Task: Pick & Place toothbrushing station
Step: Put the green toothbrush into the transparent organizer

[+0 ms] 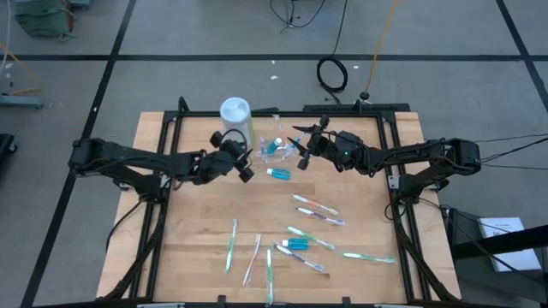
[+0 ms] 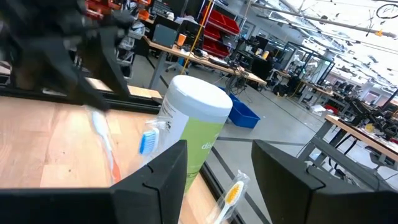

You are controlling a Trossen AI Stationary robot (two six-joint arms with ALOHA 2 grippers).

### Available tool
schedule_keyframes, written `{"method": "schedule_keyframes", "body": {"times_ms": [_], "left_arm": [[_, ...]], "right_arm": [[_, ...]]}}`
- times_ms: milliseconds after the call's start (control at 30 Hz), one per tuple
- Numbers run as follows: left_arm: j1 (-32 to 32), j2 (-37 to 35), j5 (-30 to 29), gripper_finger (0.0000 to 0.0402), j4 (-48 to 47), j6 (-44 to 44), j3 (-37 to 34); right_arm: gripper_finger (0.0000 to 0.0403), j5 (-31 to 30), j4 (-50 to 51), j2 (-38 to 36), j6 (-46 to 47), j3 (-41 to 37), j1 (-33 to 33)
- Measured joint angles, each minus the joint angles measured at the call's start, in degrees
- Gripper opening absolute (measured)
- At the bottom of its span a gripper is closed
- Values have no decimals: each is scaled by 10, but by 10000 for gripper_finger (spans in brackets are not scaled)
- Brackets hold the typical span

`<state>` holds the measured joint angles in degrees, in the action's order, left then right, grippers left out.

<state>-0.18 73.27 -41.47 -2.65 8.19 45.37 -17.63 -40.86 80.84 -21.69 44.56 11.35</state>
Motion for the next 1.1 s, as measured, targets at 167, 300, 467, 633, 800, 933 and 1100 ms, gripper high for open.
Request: {"method": "schedule_keyframes", "body": {"times_ms": [167, 300, 467, 633, 800, 933, 1100], "left_arm": [[-40, -62, 66, 145, -82, 54, 0], [-74, -85, 177, 145, -141, 179, 0], [-130, -77, 276, 145, -198, 252, 0], [-184, -53, 285, 145, -242, 328, 0], [-220, -19, 284, 145, -264, 458, 0], [-242, 25, 290, 145, -263, 537, 0], [-251, 84, 296, 145, -263, 594, 0]], "right_arm": [[171, 0, 0, 0, 0, 0, 0], [171, 0, 0, 0, 0, 0, 0], [171, 0, 3, 0, 0, 0, 0], [171, 0, 6, 0, 0, 0, 0], [171, 0, 7, 0, 0, 0, 0], [171, 0, 8, 0, 0, 0, 0], [171, 0, 9, 0, 0, 0, 0]]}}
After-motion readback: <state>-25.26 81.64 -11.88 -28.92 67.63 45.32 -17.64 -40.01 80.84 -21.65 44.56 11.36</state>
